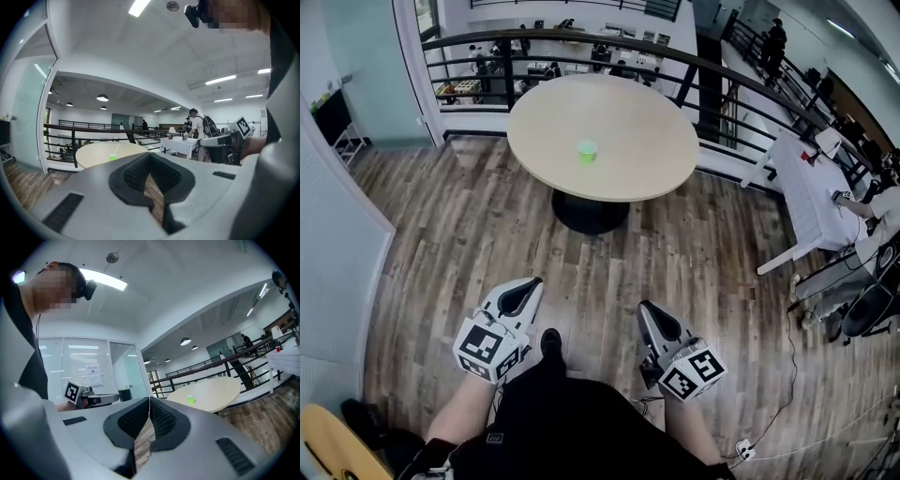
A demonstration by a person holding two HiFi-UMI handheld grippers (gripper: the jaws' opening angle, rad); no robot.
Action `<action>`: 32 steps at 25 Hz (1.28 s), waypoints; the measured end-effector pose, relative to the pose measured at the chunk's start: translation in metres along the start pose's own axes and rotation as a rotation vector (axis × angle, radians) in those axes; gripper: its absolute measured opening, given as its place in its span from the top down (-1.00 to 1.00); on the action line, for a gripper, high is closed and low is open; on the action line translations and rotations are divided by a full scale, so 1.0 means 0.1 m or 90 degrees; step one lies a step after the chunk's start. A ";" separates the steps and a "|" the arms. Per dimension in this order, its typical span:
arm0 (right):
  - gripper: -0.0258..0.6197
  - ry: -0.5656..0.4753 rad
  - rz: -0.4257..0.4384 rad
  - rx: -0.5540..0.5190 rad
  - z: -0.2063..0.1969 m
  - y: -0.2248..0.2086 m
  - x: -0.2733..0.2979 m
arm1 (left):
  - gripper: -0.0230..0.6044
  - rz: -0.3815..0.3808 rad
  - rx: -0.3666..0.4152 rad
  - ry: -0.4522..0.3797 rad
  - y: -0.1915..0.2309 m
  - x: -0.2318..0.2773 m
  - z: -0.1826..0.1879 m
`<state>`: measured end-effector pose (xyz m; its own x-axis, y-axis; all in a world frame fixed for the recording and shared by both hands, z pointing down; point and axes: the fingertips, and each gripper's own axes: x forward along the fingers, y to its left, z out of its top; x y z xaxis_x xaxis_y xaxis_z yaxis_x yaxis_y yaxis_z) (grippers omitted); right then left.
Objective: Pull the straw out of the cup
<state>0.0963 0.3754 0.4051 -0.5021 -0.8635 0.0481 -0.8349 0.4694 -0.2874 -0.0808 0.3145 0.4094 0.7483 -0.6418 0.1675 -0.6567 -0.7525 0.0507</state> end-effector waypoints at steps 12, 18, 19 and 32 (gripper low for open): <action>0.85 0.001 0.004 -0.011 0.32 -0.51 1.25 | 0.91 0.006 0.010 -0.012 1.13 0.70 0.34; 0.85 0.011 0.019 -0.012 0.35 -0.62 1.89 | 0.91 0.015 -0.005 -0.004 1.69 0.89 0.28; 0.85 0.015 0.021 -0.011 0.34 -0.63 1.97 | 0.91 0.015 -0.006 -0.002 1.76 0.90 0.27; 0.85 0.044 0.022 0.009 0.24 -0.74 2.48 | 0.91 0.009 -0.030 0.009 2.18 1.07 0.17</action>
<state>0.0388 0.1219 0.4157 -0.5451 -0.8320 0.1034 -0.8138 0.4955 -0.3036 -0.1422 0.0797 0.4219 0.7379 -0.6498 0.1827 -0.6710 -0.7355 0.0941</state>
